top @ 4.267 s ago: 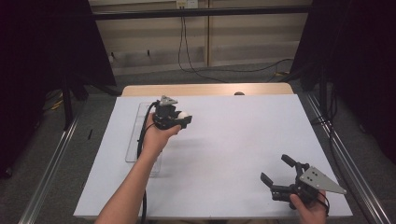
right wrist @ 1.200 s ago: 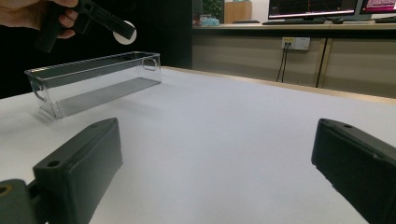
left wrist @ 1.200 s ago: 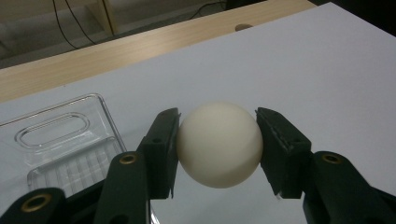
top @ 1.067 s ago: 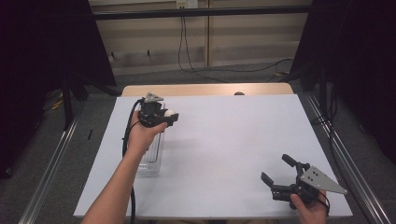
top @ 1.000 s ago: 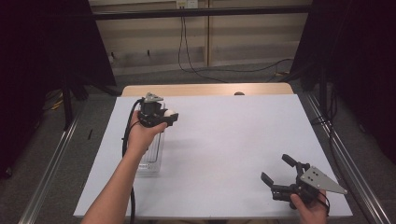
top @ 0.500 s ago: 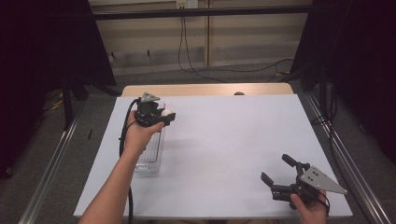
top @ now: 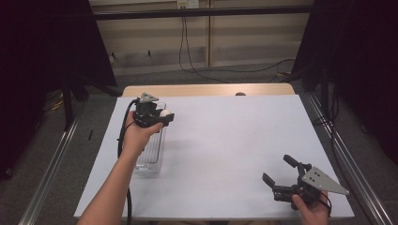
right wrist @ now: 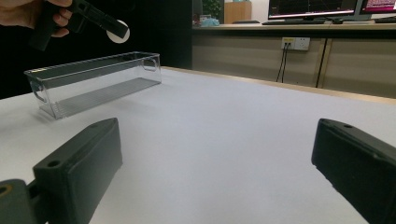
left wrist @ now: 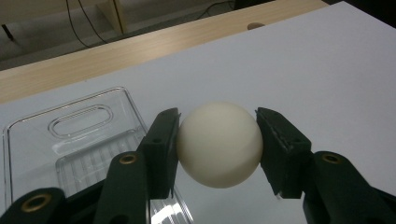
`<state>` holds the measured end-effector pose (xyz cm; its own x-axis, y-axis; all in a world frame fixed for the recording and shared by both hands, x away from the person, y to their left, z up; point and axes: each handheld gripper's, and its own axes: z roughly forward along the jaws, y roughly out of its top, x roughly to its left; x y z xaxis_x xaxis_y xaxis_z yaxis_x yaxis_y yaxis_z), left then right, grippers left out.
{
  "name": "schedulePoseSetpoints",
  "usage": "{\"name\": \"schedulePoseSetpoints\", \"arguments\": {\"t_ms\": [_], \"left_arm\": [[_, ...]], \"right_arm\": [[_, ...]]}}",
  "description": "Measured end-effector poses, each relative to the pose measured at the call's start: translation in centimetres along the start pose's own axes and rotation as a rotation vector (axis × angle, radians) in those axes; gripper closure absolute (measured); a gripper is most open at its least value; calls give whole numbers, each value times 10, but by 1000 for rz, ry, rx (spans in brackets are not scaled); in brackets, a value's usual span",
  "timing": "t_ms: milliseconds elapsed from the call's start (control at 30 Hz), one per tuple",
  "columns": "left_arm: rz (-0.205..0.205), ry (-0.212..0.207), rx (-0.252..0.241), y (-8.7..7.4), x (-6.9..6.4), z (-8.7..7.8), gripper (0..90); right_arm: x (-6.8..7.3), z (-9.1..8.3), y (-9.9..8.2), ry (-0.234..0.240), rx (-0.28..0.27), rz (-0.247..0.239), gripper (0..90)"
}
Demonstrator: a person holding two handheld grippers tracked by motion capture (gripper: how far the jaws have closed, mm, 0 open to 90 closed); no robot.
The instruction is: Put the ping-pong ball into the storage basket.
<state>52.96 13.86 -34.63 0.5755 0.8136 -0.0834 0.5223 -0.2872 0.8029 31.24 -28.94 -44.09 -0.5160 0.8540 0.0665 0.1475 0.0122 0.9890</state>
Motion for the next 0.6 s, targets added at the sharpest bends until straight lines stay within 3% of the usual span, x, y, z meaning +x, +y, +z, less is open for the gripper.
{"name": "schedulePoseSetpoints", "arguments": {"t_ms": [200,233,300,433,533,600], "left_arm": [[5,5,6,0,2,-1,511],[21,4,18,0,4,-2,511],[1,18,9,-1,3,-2,511],[1,12,4,-1,5,-3,511],[23,16,27,-1,7,-5,511],[-1,18,6,-2,7,-4,511]], "right_arm": [[0,0,0,-5,-1,5,11],[0,0,0,-4,-4,2,11],[0,0,0,-2,-4,2,11],[0,0,0,1,-4,3,11],[0,0,0,0,-1,3,11],[0,0,0,0,-1,3,11]]}}
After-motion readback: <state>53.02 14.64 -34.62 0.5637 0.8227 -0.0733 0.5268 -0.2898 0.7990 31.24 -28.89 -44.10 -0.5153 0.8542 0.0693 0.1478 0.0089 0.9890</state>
